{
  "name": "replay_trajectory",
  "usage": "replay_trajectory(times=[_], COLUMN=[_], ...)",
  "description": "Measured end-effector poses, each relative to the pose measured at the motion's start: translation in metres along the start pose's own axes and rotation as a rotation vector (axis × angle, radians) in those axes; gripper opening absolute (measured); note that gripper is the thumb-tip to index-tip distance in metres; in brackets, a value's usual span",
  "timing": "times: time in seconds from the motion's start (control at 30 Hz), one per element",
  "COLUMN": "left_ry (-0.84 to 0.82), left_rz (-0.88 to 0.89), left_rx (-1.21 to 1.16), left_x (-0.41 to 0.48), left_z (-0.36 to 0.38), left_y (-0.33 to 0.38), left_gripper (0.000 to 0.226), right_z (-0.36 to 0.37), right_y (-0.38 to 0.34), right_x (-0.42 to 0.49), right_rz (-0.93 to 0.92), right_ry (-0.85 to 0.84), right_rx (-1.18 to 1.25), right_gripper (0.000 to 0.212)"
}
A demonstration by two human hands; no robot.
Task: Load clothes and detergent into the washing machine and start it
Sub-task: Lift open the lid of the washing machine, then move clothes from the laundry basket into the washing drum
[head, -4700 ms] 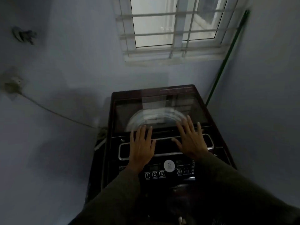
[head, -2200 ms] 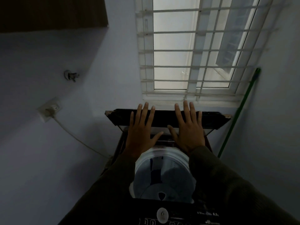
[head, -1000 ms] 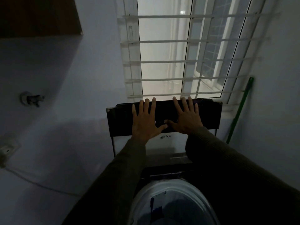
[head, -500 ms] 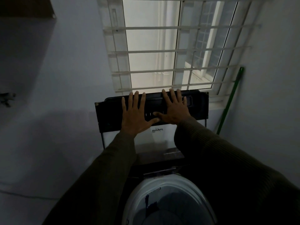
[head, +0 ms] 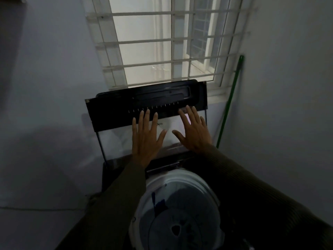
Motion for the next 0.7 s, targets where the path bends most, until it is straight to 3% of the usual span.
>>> replay_trajectory(times=[0.4,0.7], left_ry=[-0.220,-0.285], left_rz=[0.175,0.338], left_rx=[-0.186,-0.300], left_x=[-0.123,-0.206], left_z=[0.016,0.011], left_y=[0.135,0.242], left_gripper=[0.065,0.062], right_z=[-0.007,-0.027], right_y=[0.047,0.109], right_x=[-0.183,-0.321], right_rz=[0.230,0.411], right_ry=[-0.137,-0.212], right_rx=[0.001,-0.077], right_gripper=[0.083,0.080])
Point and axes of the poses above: each hand's wrist, its own x-axis towards the middle knuckle, its own z-axis out of the palm, y = z × x, the point moved 2 cm from there along x, towards the middle knuckle, and after that the axes turned 6 degrees about x, right-handed, at the moved point
